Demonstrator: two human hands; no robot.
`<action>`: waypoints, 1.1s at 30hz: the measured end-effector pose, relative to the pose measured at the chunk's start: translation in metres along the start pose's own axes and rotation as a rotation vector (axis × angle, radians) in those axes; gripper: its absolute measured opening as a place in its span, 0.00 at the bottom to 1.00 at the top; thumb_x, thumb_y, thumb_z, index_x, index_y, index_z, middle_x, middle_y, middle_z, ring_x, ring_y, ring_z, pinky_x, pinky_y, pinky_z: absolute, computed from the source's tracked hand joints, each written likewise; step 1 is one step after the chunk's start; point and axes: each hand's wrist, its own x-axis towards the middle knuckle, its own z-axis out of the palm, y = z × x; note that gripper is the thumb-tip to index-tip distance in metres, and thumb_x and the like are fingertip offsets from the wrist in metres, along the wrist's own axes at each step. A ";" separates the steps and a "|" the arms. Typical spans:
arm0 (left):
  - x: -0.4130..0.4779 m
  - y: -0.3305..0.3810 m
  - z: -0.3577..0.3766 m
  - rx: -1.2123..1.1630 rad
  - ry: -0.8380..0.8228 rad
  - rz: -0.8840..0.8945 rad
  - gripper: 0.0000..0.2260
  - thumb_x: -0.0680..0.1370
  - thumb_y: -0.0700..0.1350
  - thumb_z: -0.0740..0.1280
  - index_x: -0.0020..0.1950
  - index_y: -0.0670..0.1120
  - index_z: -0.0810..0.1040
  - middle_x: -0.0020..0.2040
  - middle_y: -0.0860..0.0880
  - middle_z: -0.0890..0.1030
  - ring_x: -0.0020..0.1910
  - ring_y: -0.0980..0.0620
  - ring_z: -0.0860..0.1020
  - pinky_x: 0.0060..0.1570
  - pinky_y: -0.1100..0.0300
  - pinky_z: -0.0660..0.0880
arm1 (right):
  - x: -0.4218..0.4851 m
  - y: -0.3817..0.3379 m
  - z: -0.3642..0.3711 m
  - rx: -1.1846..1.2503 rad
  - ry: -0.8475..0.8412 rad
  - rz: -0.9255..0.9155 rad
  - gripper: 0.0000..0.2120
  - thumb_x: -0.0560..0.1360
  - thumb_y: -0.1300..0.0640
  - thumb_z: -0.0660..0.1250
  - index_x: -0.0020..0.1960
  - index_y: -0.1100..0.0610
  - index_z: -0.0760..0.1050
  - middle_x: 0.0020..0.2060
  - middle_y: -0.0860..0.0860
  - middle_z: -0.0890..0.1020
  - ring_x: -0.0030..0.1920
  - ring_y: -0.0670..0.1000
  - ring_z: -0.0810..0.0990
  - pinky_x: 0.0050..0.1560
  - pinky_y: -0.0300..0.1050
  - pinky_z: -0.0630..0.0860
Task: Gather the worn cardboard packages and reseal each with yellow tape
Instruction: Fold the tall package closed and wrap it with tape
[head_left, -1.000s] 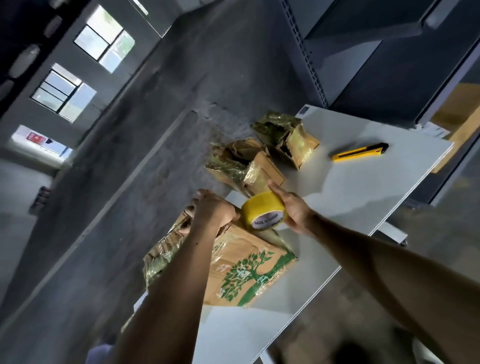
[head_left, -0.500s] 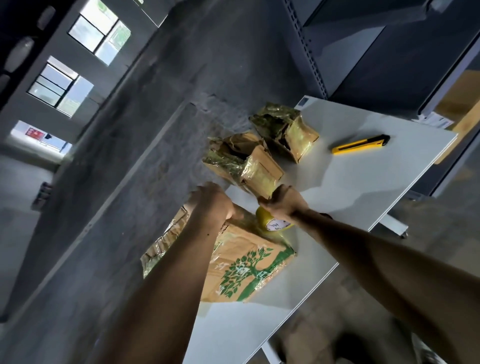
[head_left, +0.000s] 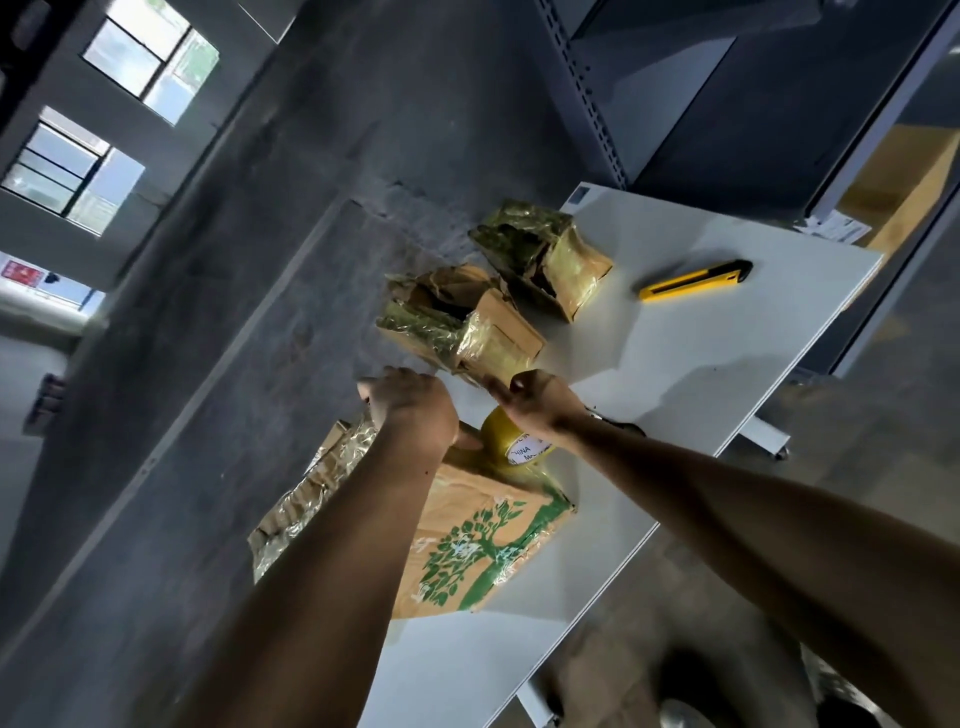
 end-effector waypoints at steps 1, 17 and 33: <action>0.001 0.000 0.001 0.003 0.012 0.007 0.49 0.65 0.76 0.67 0.73 0.43 0.66 0.72 0.42 0.71 0.69 0.41 0.70 0.60 0.49 0.68 | 0.000 0.000 -0.003 0.053 -0.022 0.014 0.28 0.77 0.30 0.55 0.54 0.54 0.77 0.48 0.51 0.81 0.48 0.53 0.80 0.45 0.44 0.73; 0.008 0.010 -0.012 -0.416 -0.051 0.659 0.17 0.75 0.55 0.73 0.52 0.41 0.81 0.48 0.43 0.84 0.45 0.46 0.81 0.42 0.57 0.74 | -0.013 0.031 -0.014 0.154 0.182 0.059 0.14 0.82 0.42 0.60 0.55 0.53 0.74 0.48 0.52 0.78 0.41 0.48 0.75 0.39 0.42 0.71; 0.034 0.005 -0.006 -0.684 -0.179 0.749 0.08 0.74 0.49 0.71 0.45 0.45 0.80 0.40 0.46 0.86 0.40 0.50 0.85 0.45 0.58 0.80 | 0.003 0.102 -0.016 -0.575 0.201 0.125 0.12 0.78 0.58 0.65 0.60 0.59 0.73 0.56 0.59 0.77 0.59 0.61 0.76 0.45 0.44 0.67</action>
